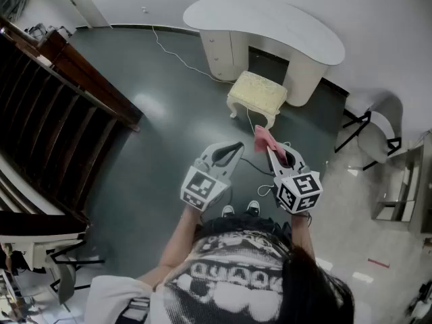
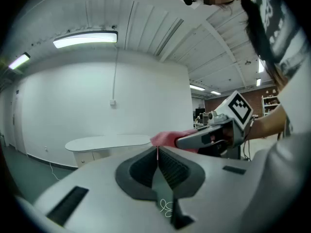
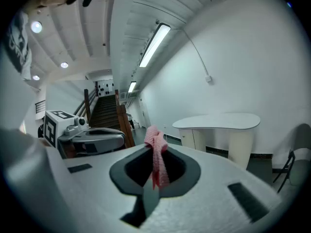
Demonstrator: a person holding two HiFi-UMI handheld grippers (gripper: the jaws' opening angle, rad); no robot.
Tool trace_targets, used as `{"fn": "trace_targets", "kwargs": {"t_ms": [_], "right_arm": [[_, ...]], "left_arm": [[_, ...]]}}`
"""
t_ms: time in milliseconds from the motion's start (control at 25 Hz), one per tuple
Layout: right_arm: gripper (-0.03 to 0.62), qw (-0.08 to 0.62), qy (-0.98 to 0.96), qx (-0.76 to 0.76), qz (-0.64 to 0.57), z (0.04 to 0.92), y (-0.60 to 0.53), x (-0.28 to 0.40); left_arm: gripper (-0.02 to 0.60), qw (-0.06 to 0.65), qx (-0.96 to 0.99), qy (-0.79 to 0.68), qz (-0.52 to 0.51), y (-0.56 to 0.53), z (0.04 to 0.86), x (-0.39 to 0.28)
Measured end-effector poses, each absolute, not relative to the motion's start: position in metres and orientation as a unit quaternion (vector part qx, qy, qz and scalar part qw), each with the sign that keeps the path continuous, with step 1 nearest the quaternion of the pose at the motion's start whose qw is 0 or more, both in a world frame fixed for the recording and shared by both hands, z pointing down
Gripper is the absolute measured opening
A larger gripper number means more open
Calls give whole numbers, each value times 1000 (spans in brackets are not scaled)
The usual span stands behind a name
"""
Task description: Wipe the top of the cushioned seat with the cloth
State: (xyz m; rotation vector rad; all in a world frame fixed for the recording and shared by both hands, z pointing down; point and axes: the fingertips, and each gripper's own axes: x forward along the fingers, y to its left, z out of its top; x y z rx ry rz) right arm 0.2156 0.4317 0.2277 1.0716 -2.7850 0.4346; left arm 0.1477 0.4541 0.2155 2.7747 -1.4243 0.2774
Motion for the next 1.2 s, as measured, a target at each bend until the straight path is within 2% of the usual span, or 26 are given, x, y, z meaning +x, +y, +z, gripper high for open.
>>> {"fn": "trace_targets", "kwargs": {"t_ms": [720,1200], "right_arm": [[11,52,-929,330,161,241,399,247],[11,61,-934,304,176,254,355,213]], "left_arm": [[6,5,862,-499,85,423,224,169],[6,22,851,-516,95,387,235,139]]}}
